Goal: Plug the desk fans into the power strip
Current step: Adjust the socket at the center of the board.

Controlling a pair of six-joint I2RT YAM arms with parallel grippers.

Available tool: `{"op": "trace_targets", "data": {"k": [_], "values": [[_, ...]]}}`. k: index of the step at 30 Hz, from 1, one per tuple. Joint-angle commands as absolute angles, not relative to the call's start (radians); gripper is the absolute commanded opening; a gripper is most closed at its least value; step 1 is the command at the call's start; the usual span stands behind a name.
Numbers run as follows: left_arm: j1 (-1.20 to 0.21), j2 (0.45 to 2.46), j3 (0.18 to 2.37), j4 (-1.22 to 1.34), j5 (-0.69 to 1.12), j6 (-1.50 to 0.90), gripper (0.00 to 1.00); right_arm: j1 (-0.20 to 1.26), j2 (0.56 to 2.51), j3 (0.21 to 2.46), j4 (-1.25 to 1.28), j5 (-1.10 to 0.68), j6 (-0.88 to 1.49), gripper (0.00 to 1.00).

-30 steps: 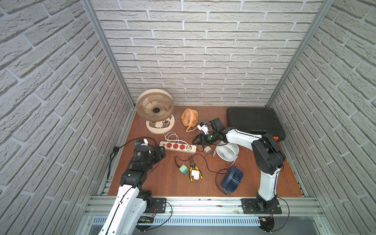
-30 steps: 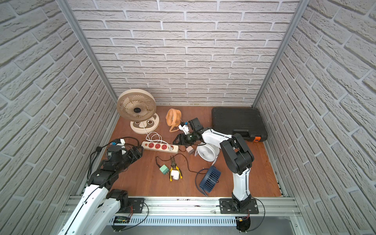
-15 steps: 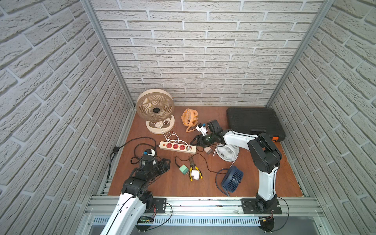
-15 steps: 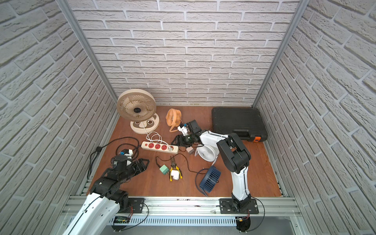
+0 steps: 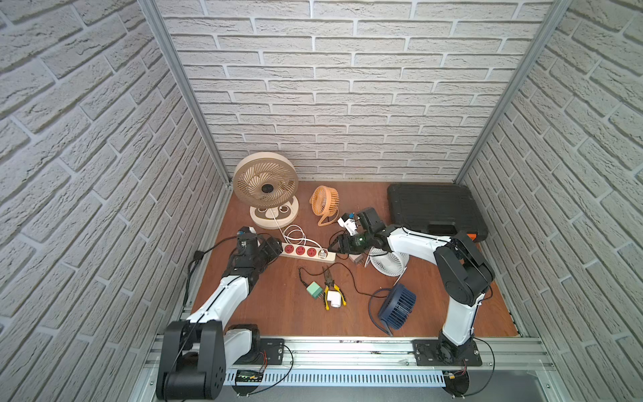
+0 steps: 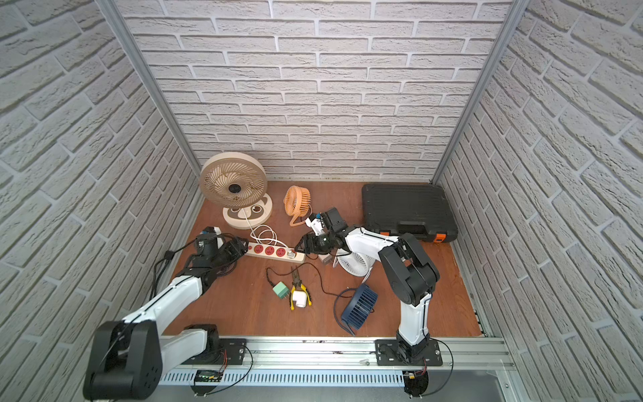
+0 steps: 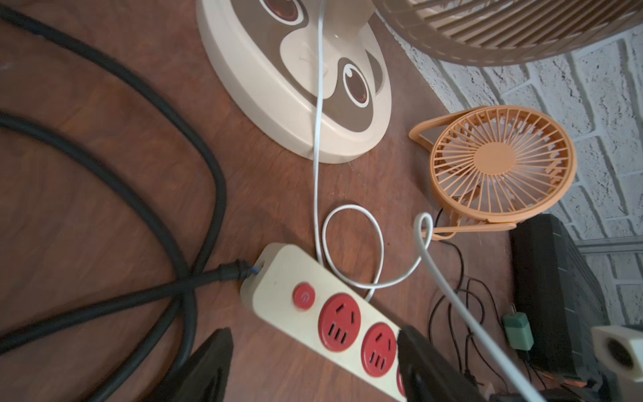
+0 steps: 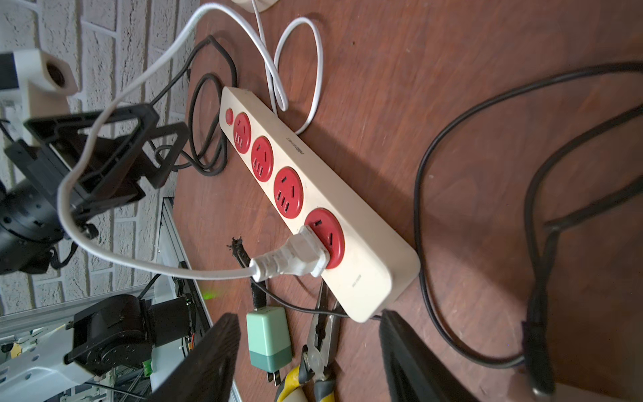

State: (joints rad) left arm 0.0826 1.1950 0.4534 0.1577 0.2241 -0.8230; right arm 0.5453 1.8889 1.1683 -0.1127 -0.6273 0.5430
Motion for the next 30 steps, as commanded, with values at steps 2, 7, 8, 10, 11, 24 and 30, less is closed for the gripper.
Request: {"op": "trace_targets", "data": {"k": [2,7,8,10,11,24,30], "values": [[0.093,1.313,0.516,0.439,0.331,-0.795,0.78,0.56,1.91,1.146,-0.09,-0.627,0.537,0.69],[0.091,1.445,0.576,0.495,0.357,-0.779,0.78,0.565,1.941,1.16,-0.079,-0.632,0.545,0.69],[0.091,1.472,0.589,0.495,0.361,-0.776,0.77,0.567,1.95,1.167,-0.077,-0.634,0.547,0.69],[0.091,1.526,0.607,0.503,0.369,-0.769,0.77,0.572,1.968,1.177,-0.071,-0.639,0.553,0.69],[0.091,1.549,0.609,0.51,0.374,-0.767,0.77,0.573,1.971,1.182,-0.066,-0.641,0.558,0.69],[0.101,1.385,0.414,0.324,0.415,-0.748,0.78,0.6,2.132,1.313,0.05,-0.697,0.665,0.68],[0.12,1.052,0.313,-0.012,0.356,-0.753,0.79,0.604,2.211,1.4,0.06,-0.684,0.684,0.68]]}}
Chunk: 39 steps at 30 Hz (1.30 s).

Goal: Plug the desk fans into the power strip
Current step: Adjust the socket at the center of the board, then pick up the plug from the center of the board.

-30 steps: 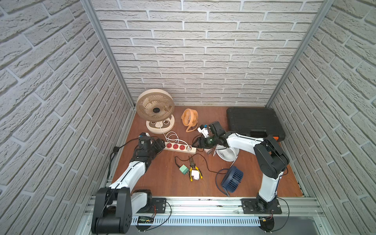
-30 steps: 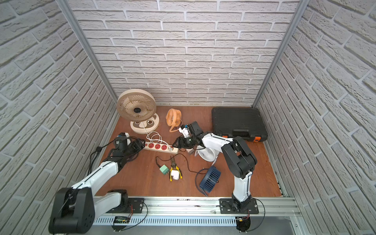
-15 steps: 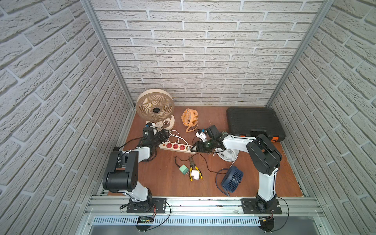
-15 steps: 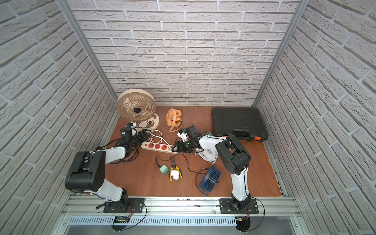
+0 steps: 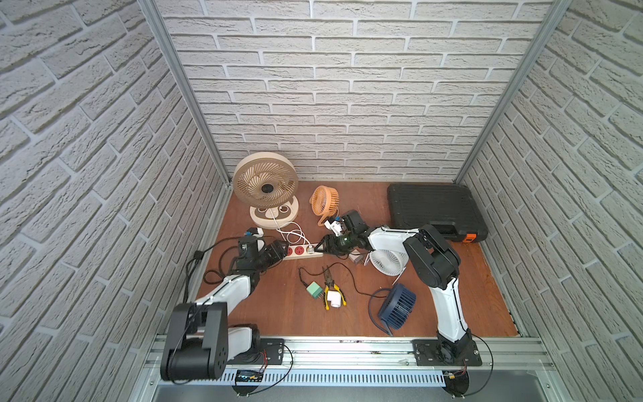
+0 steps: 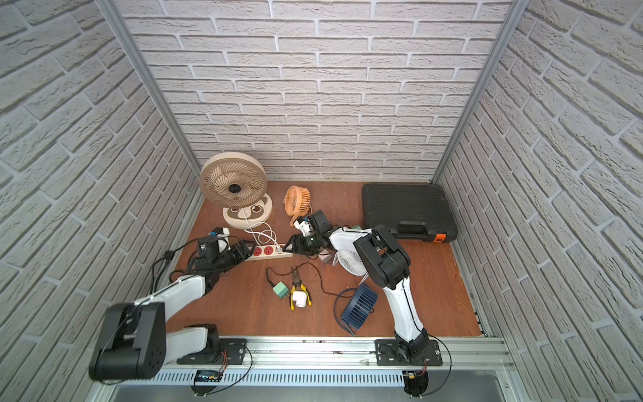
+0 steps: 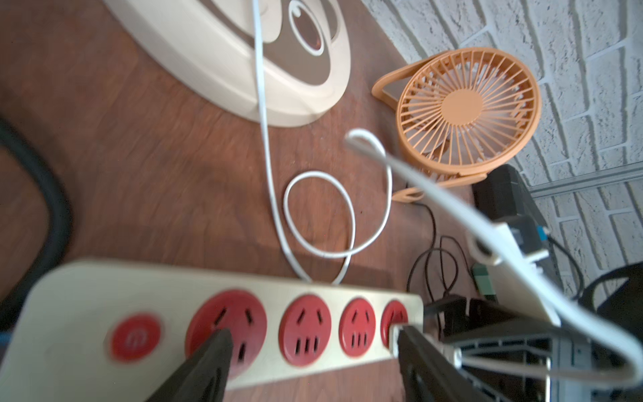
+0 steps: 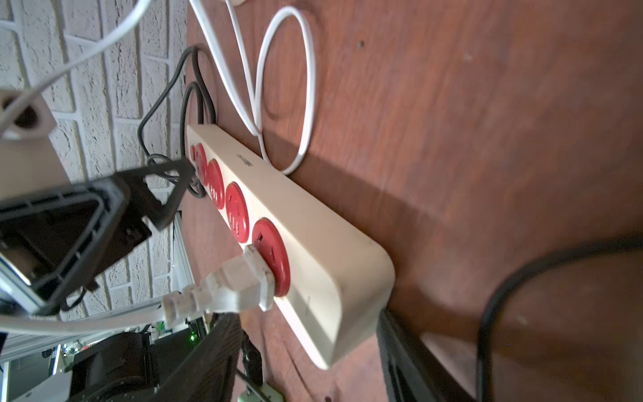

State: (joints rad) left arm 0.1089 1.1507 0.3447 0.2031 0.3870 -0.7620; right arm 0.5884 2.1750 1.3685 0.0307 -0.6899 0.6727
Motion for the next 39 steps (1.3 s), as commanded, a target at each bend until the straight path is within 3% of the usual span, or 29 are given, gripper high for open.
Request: {"op": "trace_targets", "data": {"k": [1,8,12,15,21,23,27,29,39], "values": [[0.121,0.989,0.313,-0.079,0.344,-0.759,0.79,0.604,2.216,1.412,0.048,-0.678,0.678,0.68],[0.112,0.634,0.406,-0.474,0.273,-0.74,0.89,0.603,2.095,1.37,-0.068,-0.589,0.577,0.73],[0.022,0.604,0.416,-0.52,0.308,-0.772,0.97,0.602,1.989,1.32,-0.119,-0.55,0.529,0.84],[-0.117,0.58,0.426,-0.573,0.224,-0.783,0.98,0.599,1.893,1.283,-0.151,-0.523,0.501,1.0],[-0.294,0.686,0.382,-0.472,0.182,-0.79,0.98,0.596,1.765,1.226,-0.196,-0.487,0.488,1.0],[-0.317,0.754,0.367,-0.428,0.191,-0.769,0.92,0.591,1.738,1.216,-0.21,-0.484,0.52,1.0],[-0.315,0.858,0.35,-0.317,0.204,-0.731,0.62,0.571,1.727,1.212,-0.21,-0.588,0.533,1.0],[-0.301,0.925,0.35,-0.237,0.237,-0.714,0.52,0.563,1.72,1.193,-0.189,-0.628,0.533,1.0],[-0.215,1.149,0.325,0.056,0.414,-0.678,0.34,0.554,1.644,1.102,-0.168,-0.701,0.505,1.0]]}}
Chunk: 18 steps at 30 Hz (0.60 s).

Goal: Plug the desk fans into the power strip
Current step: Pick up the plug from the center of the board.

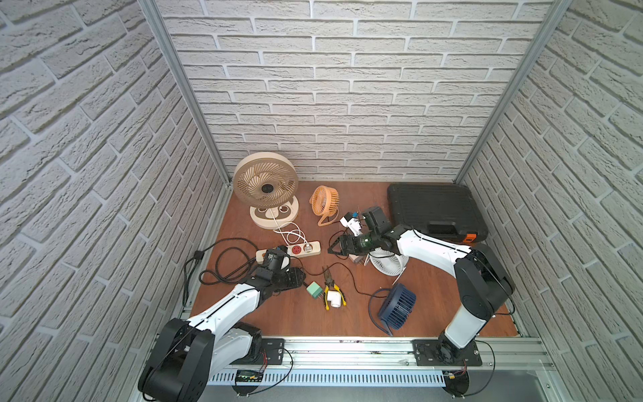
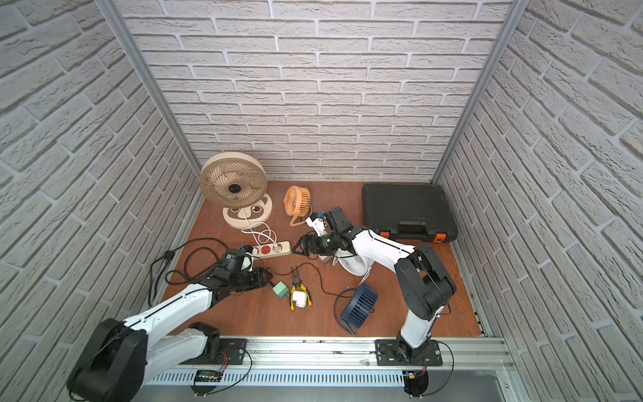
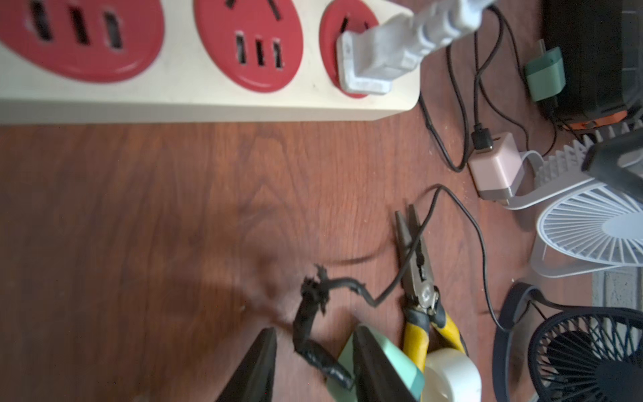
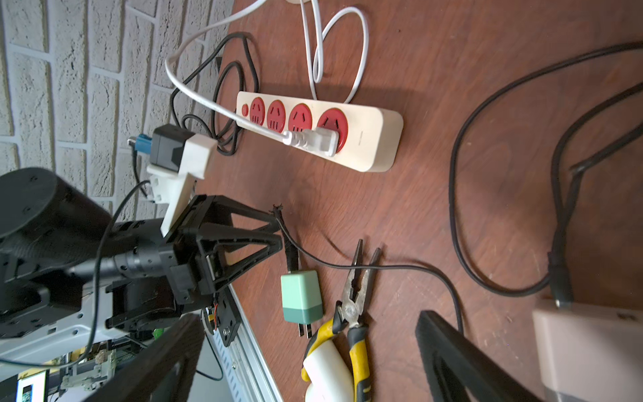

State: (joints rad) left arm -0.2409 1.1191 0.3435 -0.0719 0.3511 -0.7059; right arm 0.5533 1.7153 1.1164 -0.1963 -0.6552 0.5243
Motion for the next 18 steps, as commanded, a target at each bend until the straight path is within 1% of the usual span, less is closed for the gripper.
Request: {"op": "trace_targets", "data": {"k": [1,3,8,13,15,16,18], "values": [[-0.207,1.161,0.323,0.054,0.408,-0.672,0.34,0.553,1.637,1.095,-0.172,-0.704,0.499,1.0],[-0.2,1.175,0.325,0.06,0.409,-0.668,0.34,0.553,1.622,1.082,-0.179,-0.71,0.487,1.0],[-0.214,1.207,0.33,0.075,0.399,-0.667,0.4,0.555,1.584,1.048,-0.205,-0.702,0.454,1.0],[-0.269,1.285,0.32,0.197,0.435,-0.697,0.39,0.558,1.561,1.025,-0.215,-0.7,0.434,1.0],[-0.288,1.321,0.317,0.253,0.452,-0.711,0.35,0.56,1.557,1.021,-0.218,-0.702,0.432,1.0],[-0.291,1.336,0.316,0.273,0.458,-0.717,0.31,0.561,1.555,1.02,-0.223,-0.704,0.428,1.0],[-0.291,1.351,0.319,0.28,0.461,-0.721,0.2,0.564,1.548,1.017,-0.232,-0.704,0.421,1.0]]}}
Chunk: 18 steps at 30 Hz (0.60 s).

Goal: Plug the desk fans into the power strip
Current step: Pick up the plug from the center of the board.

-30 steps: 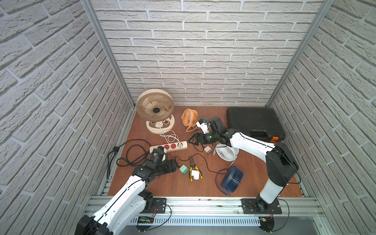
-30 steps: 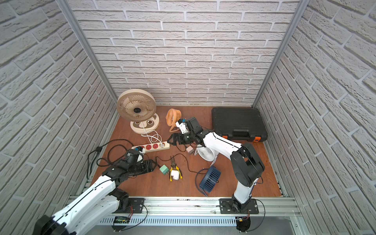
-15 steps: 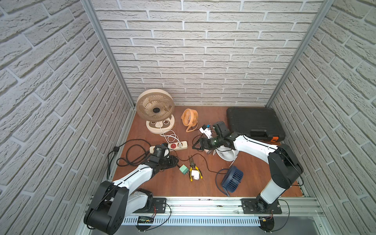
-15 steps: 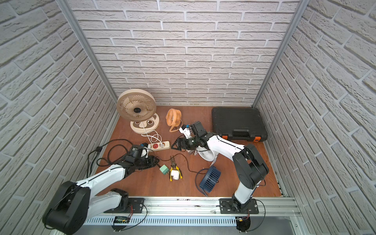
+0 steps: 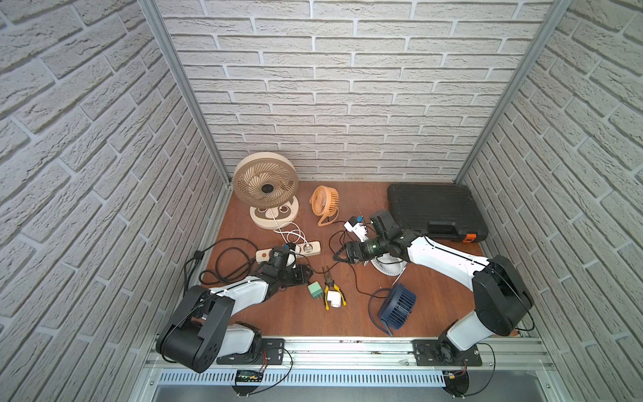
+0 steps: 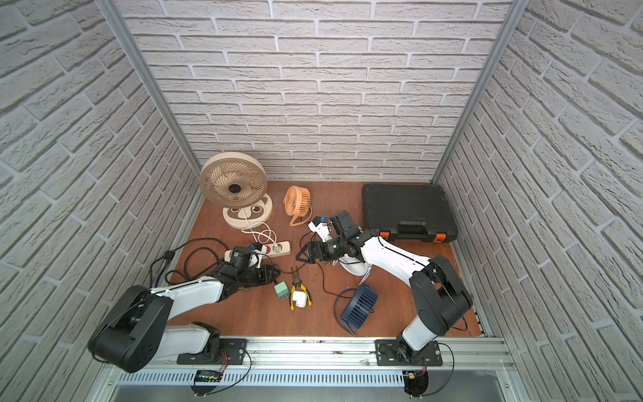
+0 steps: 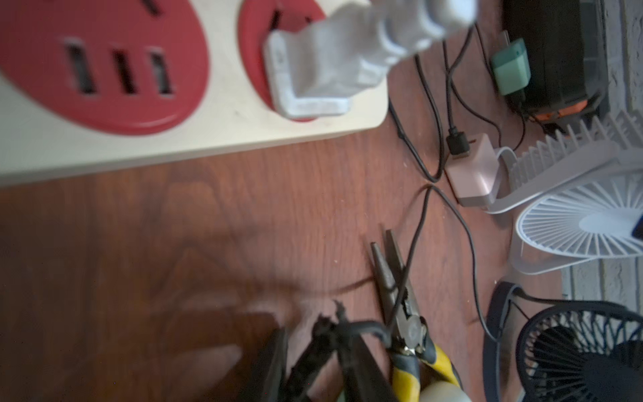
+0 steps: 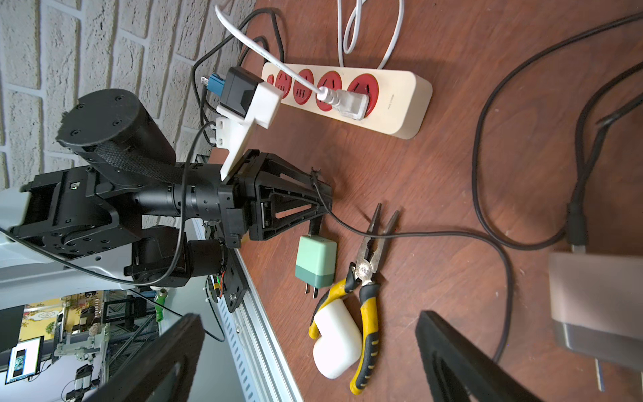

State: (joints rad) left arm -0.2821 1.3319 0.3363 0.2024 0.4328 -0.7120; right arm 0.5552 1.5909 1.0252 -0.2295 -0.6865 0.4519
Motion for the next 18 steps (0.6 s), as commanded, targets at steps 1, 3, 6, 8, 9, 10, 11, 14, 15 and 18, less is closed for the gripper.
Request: {"op": "trace_targets", "data": {"k": [1,3,6,8,9,10,11,14,15,18], "values": [[-0.29,1.348,0.324,0.267,0.453,-0.72,0.15,0.566,1.545,1.015,-0.237,-0.704,0.416,1.0],[-0.29,1.315,0.339,0.216,0.437,-0.712,0.05,0.569,1.537,1.013,-0.255,-0.701,0.404,0.99],[-0.29,1.197,0.378,0.1,0.394,-0.689,0.0,0.574,1.523,1.006,-0.277,-0.691,0.385,0.98],[-0.292,1.118,0.418,0.003,0.354,-0.658,0.0,0.579,1.517,1.002,-0.285,-0.686,0.377,0.97],[-0.292,1.08,0.438,-0.037,0.341,-0.642,0.0,0.581,1.515,1.0,-0.289,-0.685,0.373,0.97],[-0.293,1.038,0.465,-0.093,0.323,-0.619,0.0,0.587,1.512,0.996,-0.293,-0.681,0.367,0.97],[-0.293,1.013,0.487,-0.131,0.307,-0.603,0.0,0.592,1.51,0.996,-0.298,-0.677,0.36,0.96],[-0.293,0.959,0.531,-0.195,0.27,-0.566,0.0,0.626,1.512,1.003,-0.321,-0.639,0.329,0.97],[-0.293,0.951,0.548,-0.208,0.254,-0.559,0.0,0.643,1.515,1.007,-0.326,-0.616,0.316,0.99],[-0.311,0.955,0.613,-0.247,0.198,-0.496,0.0,0.703,1.518,1.016,-0.319,-0.519,0.261,1.0]]}}
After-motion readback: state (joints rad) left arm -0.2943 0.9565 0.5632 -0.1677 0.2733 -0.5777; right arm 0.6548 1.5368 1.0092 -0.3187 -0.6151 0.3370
